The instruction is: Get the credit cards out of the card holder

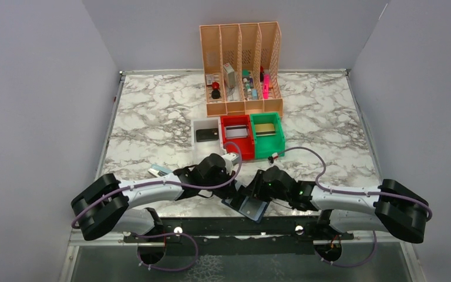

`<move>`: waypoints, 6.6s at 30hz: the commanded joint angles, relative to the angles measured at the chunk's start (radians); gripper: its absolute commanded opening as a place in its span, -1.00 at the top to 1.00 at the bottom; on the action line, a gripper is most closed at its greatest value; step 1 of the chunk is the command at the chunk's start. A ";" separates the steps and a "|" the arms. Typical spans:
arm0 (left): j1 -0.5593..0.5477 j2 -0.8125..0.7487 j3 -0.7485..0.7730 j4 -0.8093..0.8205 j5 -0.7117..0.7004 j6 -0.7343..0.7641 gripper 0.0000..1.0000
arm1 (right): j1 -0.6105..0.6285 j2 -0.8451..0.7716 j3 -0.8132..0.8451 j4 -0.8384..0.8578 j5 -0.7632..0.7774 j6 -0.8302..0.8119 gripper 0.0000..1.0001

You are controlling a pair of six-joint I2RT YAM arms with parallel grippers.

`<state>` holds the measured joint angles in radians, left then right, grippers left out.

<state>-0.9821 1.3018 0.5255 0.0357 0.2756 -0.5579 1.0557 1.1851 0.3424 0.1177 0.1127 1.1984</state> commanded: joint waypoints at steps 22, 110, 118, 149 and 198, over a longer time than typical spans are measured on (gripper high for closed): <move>0.153 -0.373 -0.067 -0.018 -0.189 -0.045 1.00 | -0.022 -0.277 0.015 0.050 0.086 -0.366 -0.02; 0.675 -0.313 -0.096 0.338 0.339 -0.196 -0.74 | -0.460 0.263 0.404 0.364 -0.801 -0.560 0.95; 0.676 -0.496 0.048 -0.264 -0.289 -0.076 -0.82 | -0.377 0.359 0.621 0.036 -0.444 -0.750 0.98; 0.676 -0.722 0.103 -0.451 -0.472 0.093 -0.98 | -0.065 0.902 1.150 -0.067 0.485 -1.457 0.98; 0.693 -0.816 0.090 -0.447 -0.506 0.103 -0.98 | -0.065 1.003 1.209 -0.062 0.357 -1.518 -0.16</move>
<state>-0.2955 0.4946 0.6144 -0.4099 -0.2256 -0.4694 0.9936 2.2002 1.5368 0.0570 0.5117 -0.3500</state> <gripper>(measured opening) 0.987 0.565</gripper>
